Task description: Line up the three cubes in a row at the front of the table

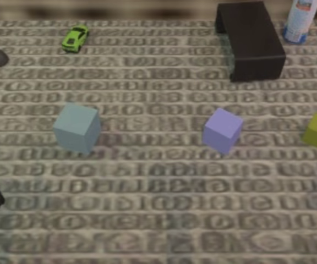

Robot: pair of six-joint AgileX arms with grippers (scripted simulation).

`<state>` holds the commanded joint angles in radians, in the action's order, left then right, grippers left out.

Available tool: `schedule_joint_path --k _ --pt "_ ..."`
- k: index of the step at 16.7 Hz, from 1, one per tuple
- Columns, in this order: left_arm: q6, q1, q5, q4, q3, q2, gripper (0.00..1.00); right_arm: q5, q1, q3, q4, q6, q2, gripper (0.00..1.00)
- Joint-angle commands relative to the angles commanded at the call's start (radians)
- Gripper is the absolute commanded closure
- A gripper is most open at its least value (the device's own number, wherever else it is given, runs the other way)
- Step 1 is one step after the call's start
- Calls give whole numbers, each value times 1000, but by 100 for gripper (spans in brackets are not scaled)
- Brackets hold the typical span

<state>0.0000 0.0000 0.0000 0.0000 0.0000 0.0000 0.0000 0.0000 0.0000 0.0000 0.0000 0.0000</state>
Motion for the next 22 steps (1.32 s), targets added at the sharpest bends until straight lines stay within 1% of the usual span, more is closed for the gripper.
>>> schedule_joint_path --k 3,5,9,12,19,22 --pt "0 0 0 0 0 0 0 -1 1 10 -7 -6 10 0" --pt "0 0 0 0 0 0 0 -2 5 62 -42 -35 62 0" --pt "0 0 0 0 0 0 0 -2 16 286 -188 -152 293 0" --pt "0 0 0 0 0 0 0 0 25 521 -348 -276 574 0" --pt "0 0 0 0 0 0 0 8 51 1106 -783 -600 1395 0" --pt "0 0 0 0 0 0 0 9 63 1331 -945 -723 1689 0"
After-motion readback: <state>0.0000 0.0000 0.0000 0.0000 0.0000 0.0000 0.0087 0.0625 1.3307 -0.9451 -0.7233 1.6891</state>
